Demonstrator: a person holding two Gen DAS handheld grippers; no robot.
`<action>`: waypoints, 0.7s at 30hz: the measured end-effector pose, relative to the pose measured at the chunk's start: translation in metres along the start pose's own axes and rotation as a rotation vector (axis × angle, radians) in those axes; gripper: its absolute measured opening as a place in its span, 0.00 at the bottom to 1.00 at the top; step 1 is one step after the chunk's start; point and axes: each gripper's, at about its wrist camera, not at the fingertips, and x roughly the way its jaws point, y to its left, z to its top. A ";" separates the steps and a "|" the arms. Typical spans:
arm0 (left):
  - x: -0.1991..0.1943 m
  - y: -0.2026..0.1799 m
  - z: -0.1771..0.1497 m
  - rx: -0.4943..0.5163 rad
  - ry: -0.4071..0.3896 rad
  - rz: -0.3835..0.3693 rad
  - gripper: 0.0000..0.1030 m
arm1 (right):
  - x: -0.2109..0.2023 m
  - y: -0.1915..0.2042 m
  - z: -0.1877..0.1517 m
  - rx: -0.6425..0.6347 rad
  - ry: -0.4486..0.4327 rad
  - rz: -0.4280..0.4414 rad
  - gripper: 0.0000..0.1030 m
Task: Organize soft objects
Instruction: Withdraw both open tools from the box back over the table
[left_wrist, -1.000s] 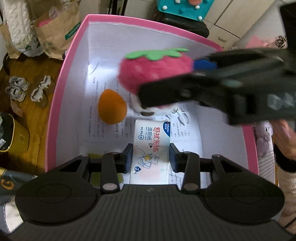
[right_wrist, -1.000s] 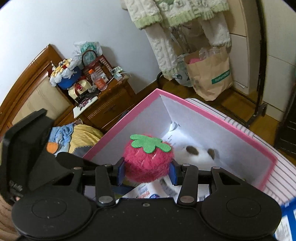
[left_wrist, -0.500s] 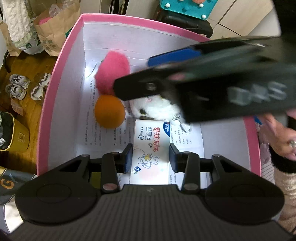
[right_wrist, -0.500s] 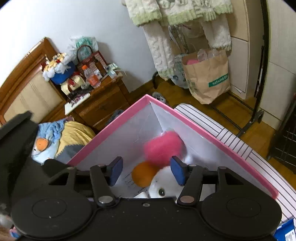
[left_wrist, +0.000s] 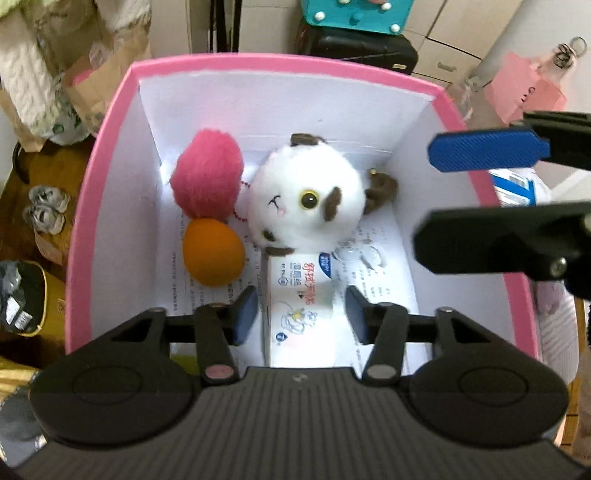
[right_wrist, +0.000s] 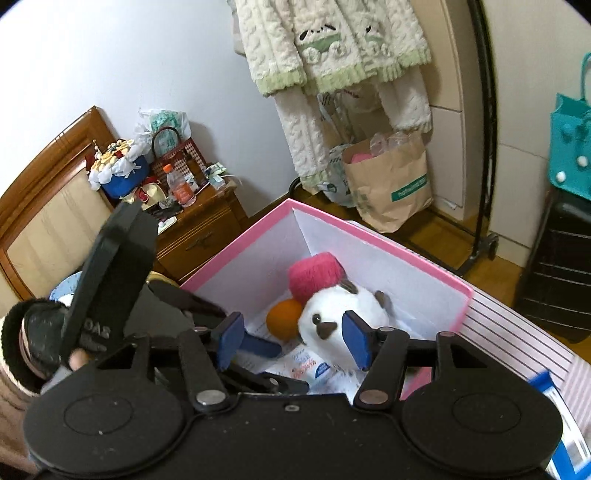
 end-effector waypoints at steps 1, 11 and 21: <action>-0.005 -0.002 -0.001 0.005 -0.003 0.000 0.57 | -0.006 0.002 -0.003 -0.005 -0.007 -0.007 0.63; -0.060 -0.027 -0.032 0.105 -0.017 0.005 0.59 | -0.061 0.032 -0.037 -0.019 -0.058 -0.064 0.63; -0.105 -0.059 -0.069 0.218 -0.079 0.024 0.60 | -0.106 0.074 -0.069 -0.098 -0.058 -0.073 0.65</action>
